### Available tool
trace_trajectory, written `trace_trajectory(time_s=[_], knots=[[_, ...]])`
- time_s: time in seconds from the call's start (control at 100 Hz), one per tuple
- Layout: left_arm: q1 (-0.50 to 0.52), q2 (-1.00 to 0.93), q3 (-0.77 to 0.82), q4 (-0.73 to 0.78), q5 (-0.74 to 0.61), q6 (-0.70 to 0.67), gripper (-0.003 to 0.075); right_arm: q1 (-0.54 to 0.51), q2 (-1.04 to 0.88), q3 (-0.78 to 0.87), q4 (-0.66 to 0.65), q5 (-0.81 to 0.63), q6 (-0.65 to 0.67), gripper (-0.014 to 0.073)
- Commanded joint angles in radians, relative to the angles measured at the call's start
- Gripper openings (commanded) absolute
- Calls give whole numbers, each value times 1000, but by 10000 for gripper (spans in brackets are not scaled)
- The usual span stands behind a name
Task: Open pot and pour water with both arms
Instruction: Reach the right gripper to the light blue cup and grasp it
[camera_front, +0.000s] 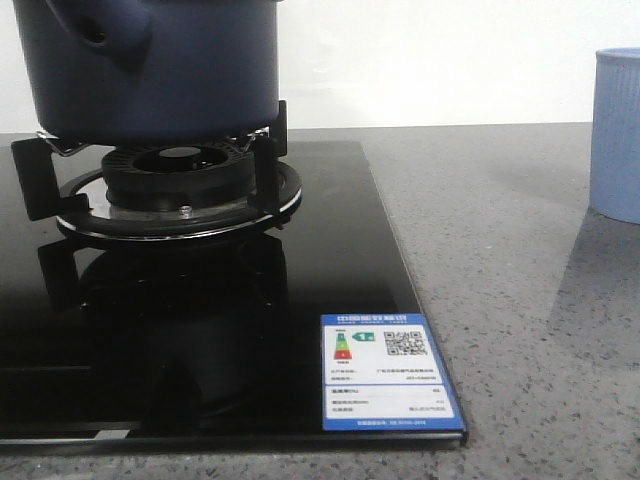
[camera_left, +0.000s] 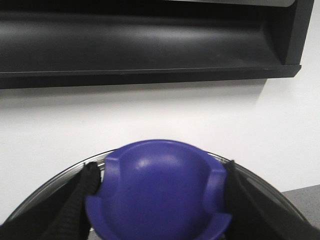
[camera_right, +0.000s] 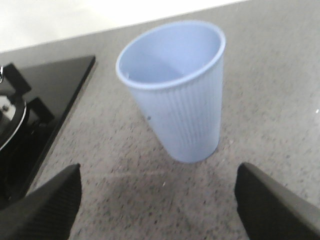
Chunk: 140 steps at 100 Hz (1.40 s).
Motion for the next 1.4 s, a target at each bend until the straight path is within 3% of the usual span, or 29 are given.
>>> trace_trajectory(time_s=[0.0, 0.7, 0.85, 1.16, 1.39], knots=[[2, -16, -39, 0, -99, -2, 406, 3, 38, -27, -9, -127, -14, 567], [2, -16, -39, 0, -101, -2, 406, 3, 355, -40, -21, -295, -14, 567], [2, -16, -39, 0, -101, -2, 406, 5, 380, -47, -95, -295, -14, 568], [2, -16, -39, 0, -101, -2, 406, 117, 382, -47, -173, -428, -14, 569], [2, -16, -39, 0, -101, -2, 406, 122, 422, -47, -176, -498, -14, 569]])
